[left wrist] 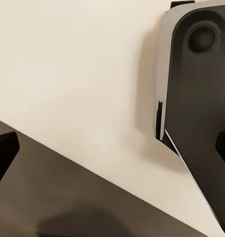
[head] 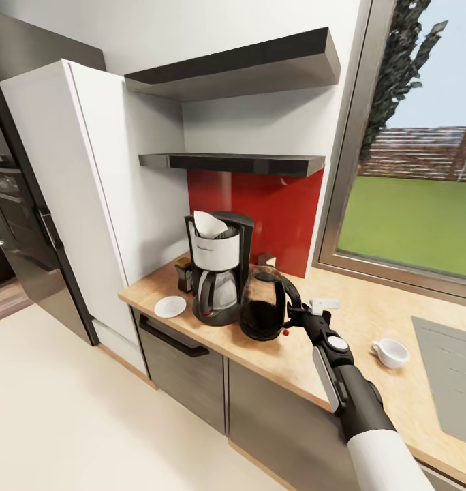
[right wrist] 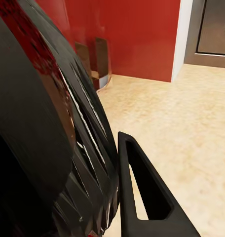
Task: Set up a coffee station on the kitchen countertop: keep the coffee maker on the countertop, move the bottle of coffee from the kitchen shelf to the counter next to the coffee maker, place a paper coffee filter on top of the coffee maker, put the saucer next to the coffee maker with the coffee cup on the saucer, and place the electric kettle next to the coffee maker.
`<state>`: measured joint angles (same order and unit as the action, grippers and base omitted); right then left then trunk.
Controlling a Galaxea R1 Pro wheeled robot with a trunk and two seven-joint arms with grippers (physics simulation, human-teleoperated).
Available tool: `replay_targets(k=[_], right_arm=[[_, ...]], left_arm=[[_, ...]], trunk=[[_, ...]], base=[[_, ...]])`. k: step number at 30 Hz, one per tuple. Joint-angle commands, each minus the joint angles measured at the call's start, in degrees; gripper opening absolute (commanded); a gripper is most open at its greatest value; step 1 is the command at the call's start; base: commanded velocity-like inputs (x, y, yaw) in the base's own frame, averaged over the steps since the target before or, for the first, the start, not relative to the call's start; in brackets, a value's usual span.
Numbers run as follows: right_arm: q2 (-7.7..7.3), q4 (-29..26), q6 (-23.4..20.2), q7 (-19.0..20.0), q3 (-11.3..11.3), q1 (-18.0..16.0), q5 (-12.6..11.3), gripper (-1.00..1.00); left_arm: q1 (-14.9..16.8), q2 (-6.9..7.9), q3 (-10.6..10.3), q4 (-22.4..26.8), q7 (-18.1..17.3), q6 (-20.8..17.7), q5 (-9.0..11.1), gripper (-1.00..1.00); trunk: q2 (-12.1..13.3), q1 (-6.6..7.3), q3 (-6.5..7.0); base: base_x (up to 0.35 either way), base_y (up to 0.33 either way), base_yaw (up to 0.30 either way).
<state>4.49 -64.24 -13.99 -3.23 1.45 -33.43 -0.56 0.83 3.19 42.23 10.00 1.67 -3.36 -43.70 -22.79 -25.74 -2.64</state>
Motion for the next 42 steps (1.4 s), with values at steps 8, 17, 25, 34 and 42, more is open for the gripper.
replay_targets(k=[8, 17, 25, 34, 42], right_arm=[[-0.01, -0.1, -0.3, -3.0, 2.0, -0.1, 0.1, -1.00], [-0.01, 2.2, -0.2, -3.5, 2.1, -0.1, 0.0, -1.00], [-0.01, 2.2, -0.2, -3.5, 2.1, -0.1, 0.0, -1.00], [-0.01, 2.1, -0.2, -3.5, 2.1, -0.1, 0.0, 1.00], [-0.01, 2.1, -0.2, -3.5, 2.1, -0.1, 0.0, 1.00]], left_arm=[[0.1, 0.06, 0.1, 0.0, 0.1, -0.2, -0.3, 1.00], [0.0, 0.08, 0.1, 0.0, 0.1, -0.2, -0.2, 1.00], [0.0, 0.08, 0.1, 0.0, 0.1, -0.2, -0.2, 1.00], [0.0, 0.08, 0.1, 0.0, 0.1, -0.2, -0.2, 1.00], [0.0, 0.06, 0.1, 0.0, 0.1, -0.2, -0.3, 1.00]], trunk=[[-0.1, -0.05, -0.13], [-0.1, -0.05, -0.13], [-0.1, -0.05, -0.13], [-0.1, -0.05, -0.13], [-0.1, -0.05, -0.13]], base=[[0.238, 0.000, 0.000], [0.111, 0.000, 0.000], [0.000, 0.000, 0.000], [0.000, 0.000, 0.000], [0.000, 0.000, 0.000]])
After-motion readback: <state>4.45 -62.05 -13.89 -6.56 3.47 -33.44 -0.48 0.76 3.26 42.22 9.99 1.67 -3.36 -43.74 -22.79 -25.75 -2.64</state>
